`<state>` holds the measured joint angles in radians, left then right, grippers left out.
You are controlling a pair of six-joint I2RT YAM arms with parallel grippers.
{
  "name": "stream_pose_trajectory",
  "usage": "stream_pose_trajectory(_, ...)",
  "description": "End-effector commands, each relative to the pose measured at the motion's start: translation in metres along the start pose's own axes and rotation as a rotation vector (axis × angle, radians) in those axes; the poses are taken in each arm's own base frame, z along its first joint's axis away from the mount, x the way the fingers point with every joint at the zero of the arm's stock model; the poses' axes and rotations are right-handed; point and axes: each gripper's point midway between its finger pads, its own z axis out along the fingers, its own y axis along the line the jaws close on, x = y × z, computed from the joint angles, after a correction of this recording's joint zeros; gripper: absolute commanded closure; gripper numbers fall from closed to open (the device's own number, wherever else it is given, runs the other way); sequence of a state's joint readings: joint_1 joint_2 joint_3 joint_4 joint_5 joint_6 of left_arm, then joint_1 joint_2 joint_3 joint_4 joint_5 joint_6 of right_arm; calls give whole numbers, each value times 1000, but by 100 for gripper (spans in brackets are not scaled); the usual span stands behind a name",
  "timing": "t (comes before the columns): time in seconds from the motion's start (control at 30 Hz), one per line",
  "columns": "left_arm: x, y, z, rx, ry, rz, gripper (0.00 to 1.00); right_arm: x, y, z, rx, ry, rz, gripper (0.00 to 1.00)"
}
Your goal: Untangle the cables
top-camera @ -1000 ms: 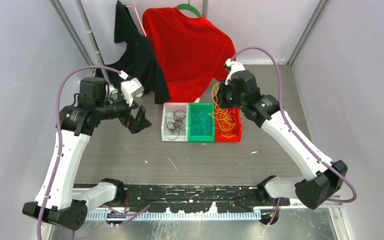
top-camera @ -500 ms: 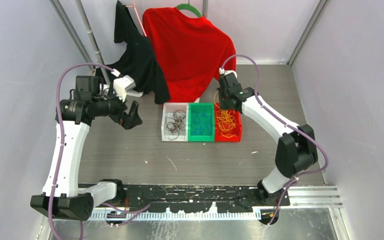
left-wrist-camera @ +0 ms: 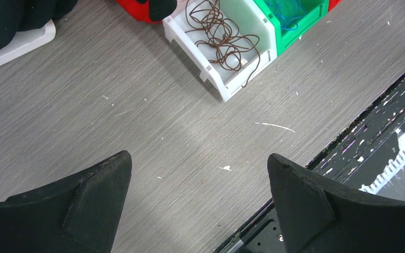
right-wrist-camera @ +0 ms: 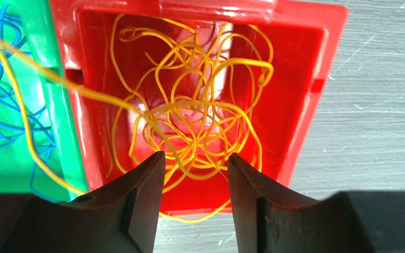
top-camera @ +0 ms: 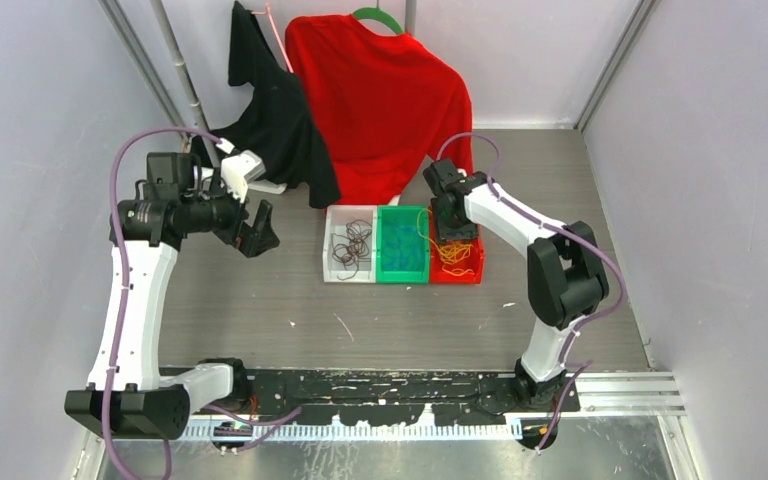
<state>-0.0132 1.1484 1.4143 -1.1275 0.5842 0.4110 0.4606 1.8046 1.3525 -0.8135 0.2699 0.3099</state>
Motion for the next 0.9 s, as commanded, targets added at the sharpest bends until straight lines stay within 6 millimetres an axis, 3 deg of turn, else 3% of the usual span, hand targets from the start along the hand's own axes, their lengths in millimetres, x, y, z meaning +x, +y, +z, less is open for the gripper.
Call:
stream_pose_trajectory(0.0,-10,2,-7,-23,-60,76,0,-23,-20,-45,34,-118,65,47)
stream_pose_trajectory(0.17,-10,1,-8,-28,-62,78,0,-43,-27,-80,18,-209,105,53)
stream_pose_trajectory(0.33,-11,2,-9,-36,-64,80,1,-54,17,-99,-222,-256,140,46)
stream_pose_trajectory(0.5,-13,3,-12,-48,-72,89,1,-57,53,-83,-299,-236,95,41)
stream_pose_trajectory(0.6,-14,4,-13,-54,-75,91,0,-58,59,-65,-286,-212,83,43)
stream_pose_trajectory(0.87,-16,8,-15,-76,-78,95,1,-50,51,-40,-238,-180,93,73)
